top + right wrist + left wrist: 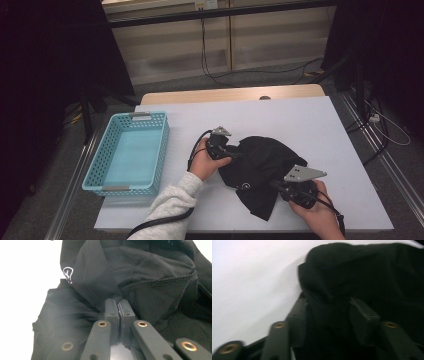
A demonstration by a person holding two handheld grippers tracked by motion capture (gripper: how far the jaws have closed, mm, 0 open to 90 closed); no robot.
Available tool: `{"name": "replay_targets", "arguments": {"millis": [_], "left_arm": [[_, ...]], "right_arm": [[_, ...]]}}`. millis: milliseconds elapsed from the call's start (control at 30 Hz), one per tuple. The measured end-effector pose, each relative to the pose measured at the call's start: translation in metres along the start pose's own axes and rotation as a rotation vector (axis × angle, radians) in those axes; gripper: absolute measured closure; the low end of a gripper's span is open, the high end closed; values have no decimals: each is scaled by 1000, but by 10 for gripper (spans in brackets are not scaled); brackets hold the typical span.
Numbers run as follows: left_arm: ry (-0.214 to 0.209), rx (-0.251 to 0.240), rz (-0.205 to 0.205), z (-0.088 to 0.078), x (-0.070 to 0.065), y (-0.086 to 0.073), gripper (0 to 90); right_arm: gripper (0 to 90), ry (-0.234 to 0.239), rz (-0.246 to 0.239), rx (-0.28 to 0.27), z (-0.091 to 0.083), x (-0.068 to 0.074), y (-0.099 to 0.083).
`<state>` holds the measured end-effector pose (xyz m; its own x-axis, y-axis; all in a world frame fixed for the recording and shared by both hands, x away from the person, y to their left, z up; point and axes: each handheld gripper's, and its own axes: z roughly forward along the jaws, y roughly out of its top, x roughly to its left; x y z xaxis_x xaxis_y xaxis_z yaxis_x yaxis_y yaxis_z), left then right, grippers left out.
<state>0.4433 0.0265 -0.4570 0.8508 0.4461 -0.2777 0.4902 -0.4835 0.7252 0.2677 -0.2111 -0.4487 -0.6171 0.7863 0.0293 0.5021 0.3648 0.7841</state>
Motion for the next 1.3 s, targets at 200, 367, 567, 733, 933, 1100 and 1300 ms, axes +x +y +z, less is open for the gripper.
{"name": "replay_targets", "arguments": {"millis": [200, 367, 567, 733, 933, 1100, 1300], "left_arm": [[2, 56, -49, 2, -3, -1, 868], [34, 18, -88, -21, 2, -2, 881], [108, -12, -126, -60, 12, -21, 883], [148, -10, -154, -81, 13, -39, 883], [146, 24, -167, -96, 10, -49, 883], [123, 48, -163, -98, 2, -50, 881], [124, -13, -104, -93, -3, -40, 737]], "right_arm": [[881, 1, -12, 9, 1, 2, 0], [881, -1, -6, 10, 0, 0, 0], [881, -12, -10, 2, -1, 0, 2], [881, -42, -8, 4, -3, -5, 2], [882, -95, -8, 15, -7, -17, 0], [883, -136, 12, 16, -15, -30, -4], [882, -102, -8, 47, -8, -25, -7]]}}
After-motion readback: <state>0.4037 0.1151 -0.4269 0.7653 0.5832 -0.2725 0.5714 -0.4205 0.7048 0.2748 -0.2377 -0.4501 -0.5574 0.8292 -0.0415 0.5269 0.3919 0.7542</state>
